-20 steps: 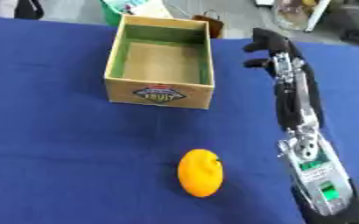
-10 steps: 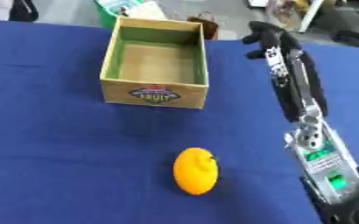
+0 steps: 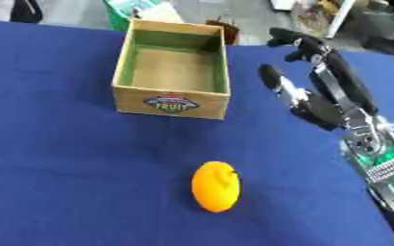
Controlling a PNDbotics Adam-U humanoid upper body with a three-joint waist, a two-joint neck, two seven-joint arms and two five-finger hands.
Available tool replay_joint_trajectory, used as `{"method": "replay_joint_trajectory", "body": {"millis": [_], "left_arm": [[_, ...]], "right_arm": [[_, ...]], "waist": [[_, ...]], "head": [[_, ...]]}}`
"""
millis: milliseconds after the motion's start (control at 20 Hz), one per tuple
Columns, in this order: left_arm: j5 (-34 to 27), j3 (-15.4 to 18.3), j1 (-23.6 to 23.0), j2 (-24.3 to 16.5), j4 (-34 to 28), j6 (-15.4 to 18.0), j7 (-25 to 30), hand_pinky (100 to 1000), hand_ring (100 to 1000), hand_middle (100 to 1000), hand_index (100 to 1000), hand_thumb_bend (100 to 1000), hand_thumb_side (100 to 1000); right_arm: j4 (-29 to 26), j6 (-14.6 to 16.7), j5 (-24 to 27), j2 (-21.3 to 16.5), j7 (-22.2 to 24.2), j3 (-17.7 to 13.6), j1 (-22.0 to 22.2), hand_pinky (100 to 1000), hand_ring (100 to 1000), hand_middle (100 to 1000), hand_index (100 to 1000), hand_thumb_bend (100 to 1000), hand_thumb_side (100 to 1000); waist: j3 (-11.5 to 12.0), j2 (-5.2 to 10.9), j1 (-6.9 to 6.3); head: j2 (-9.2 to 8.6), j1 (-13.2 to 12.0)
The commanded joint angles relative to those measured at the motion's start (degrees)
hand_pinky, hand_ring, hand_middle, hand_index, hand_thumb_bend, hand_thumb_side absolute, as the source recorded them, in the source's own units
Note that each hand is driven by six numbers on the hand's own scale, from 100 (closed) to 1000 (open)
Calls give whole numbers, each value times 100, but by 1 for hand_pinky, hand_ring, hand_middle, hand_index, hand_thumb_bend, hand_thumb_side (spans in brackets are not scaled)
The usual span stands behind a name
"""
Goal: Pick up objects on the table and place them in the box.
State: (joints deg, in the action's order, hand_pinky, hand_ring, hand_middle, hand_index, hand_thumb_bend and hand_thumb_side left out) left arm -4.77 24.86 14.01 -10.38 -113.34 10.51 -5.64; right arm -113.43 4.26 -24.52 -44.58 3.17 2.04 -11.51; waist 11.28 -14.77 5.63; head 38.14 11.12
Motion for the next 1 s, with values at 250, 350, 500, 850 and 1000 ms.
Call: {"method": "replay_joint_trajectory", "body": {"millis": [250,350,500,850,1000], "left_arm": [[21,13,14,-185,-125,-20,-10,465,390,416,660,100,811],[22,9,20,-187,-125,-23,-7,465,390,416,660,100,808],[20,2,26,-183,-125,-26,6,465,390,416,660,100,807],[9,0,42,-159,-125,-31,21,465,389,415,659,100,808],[5,4,41,-154,-125,-32,18,465,389,415,659,100,809]], "right_arm": [[-116,169,-332,-603,771,174,24,822,1000,766,928,693,957],[-116,177,-324,-654,1041,293,39,844,1000,773,948,734,869],[-116,140,-318,-677,1455,443,18,856,1000,777,972,799,744],[-116,-84,-37,-504,1782,724,106,863,1000,811,1000,864,666],[-116,-250,-70,-439,1811,818,140,860,1000,813,1000,866,659]], "waist": [[-4,112,8],[9,112,15],[28,105,19],[70,78,30],[84,76,30]], "head": [[19,-42],[-2,-31],[-37,-16],[-51,48],[-50,64]]}}
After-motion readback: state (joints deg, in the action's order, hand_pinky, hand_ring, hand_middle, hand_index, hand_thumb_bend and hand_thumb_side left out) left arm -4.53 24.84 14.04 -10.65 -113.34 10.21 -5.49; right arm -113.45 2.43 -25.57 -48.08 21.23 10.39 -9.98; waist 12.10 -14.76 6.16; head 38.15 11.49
